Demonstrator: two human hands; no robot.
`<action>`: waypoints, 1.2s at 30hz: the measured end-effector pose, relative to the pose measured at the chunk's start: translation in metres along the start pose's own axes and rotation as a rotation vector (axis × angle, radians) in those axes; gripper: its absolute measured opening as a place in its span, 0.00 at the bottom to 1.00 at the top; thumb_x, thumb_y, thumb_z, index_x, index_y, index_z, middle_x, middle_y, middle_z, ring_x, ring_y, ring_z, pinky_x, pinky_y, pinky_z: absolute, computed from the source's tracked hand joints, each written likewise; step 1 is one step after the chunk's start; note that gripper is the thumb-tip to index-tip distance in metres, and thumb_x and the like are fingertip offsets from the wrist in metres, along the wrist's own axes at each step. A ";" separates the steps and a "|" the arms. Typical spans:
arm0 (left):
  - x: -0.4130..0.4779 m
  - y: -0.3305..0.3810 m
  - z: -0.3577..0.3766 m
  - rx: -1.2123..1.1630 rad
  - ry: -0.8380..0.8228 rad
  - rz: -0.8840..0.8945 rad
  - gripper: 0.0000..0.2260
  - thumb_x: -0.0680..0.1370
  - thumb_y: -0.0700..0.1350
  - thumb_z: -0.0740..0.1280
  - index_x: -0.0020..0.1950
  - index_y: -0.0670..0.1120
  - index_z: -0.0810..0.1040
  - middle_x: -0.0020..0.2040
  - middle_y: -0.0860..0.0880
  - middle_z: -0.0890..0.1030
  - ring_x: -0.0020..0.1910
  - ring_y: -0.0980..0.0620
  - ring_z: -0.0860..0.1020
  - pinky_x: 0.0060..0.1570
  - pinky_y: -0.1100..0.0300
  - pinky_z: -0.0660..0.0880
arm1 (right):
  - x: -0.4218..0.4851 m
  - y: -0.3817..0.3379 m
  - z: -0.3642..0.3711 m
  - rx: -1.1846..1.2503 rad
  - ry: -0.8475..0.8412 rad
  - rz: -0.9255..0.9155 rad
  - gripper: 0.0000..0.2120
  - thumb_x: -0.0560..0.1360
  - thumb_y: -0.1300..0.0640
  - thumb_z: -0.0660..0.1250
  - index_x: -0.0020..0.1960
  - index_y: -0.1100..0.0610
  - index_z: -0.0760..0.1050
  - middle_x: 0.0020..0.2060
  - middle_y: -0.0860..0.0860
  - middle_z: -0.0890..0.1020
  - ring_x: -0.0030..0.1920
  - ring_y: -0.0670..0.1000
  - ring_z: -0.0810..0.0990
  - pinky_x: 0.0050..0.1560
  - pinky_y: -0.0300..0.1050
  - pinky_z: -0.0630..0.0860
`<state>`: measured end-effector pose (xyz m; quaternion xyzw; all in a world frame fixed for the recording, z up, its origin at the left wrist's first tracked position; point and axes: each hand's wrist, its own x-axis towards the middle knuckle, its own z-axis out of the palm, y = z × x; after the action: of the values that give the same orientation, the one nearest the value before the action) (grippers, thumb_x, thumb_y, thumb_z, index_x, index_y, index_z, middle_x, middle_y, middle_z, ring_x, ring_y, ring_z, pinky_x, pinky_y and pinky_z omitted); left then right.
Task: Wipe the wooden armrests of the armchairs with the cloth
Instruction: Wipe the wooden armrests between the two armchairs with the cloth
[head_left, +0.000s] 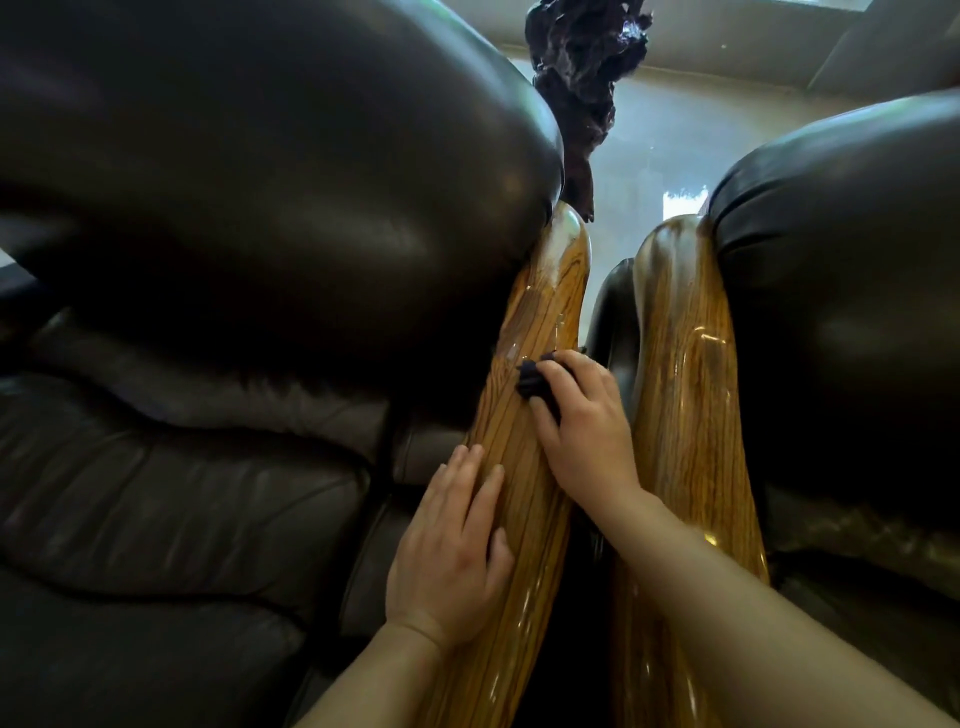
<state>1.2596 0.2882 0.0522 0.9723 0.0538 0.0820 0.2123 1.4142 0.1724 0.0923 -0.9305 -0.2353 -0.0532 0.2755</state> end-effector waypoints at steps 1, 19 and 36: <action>0.001 0.001 0.000 0.017 -0.012 0.005 0.26 0.79 0.51 0.56 0.77 0.47 0.60 0.79 0.46 0.58 0.79 0.51 0.51 0.73 0.47 0.61 | -0.007 -0.004 0.002 0.001 -0.010 -0.012 0.19 0.79 0.52 0.64 0.69 0.54 0.73 0.69 0.51 0.71 0.74 0.55 0.63 0.74 0.57 0.62; 0.001 0.002 -0.004 -0.001 -0.024 0.004 0.25 0.79 0.50 0.56 0.76 0.46 0.63 0.78 0.45 0.61 0.78 0.51 0.53 0.73 0.49 0.60 | 0.020 0.000 0.004 -0.079 -0.084 -0.060 0.21 0.81 0.53 0.61 0.73 0.55 0.70 0.75 0.53 0.67 0.78 0.59 0.55 0.76 0.60 0.57; 0.002 0.000 -0.008 -0.025 -0.031 0.012 0.26 0.77 0.48 0.59 0.76 0.45 0.64 0.78 0.45 0.61 0.78 0.49 0.56 0.72 0.47 0.62 | 0.039 -0.001 0.000 -0.215 -0.145 -0.271 0.16 0.81 0.53 0.61 0.66 0.55 0.77 0.68 0.55 0.74 0.74 0.61 0.64 0.73 0.62 0.62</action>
<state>1.2600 0.2913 0.0594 0.9710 0.0434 0.0687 0.2249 1.4480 0.1888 0.1012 -0.9159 -0.3704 -0.0476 0.1470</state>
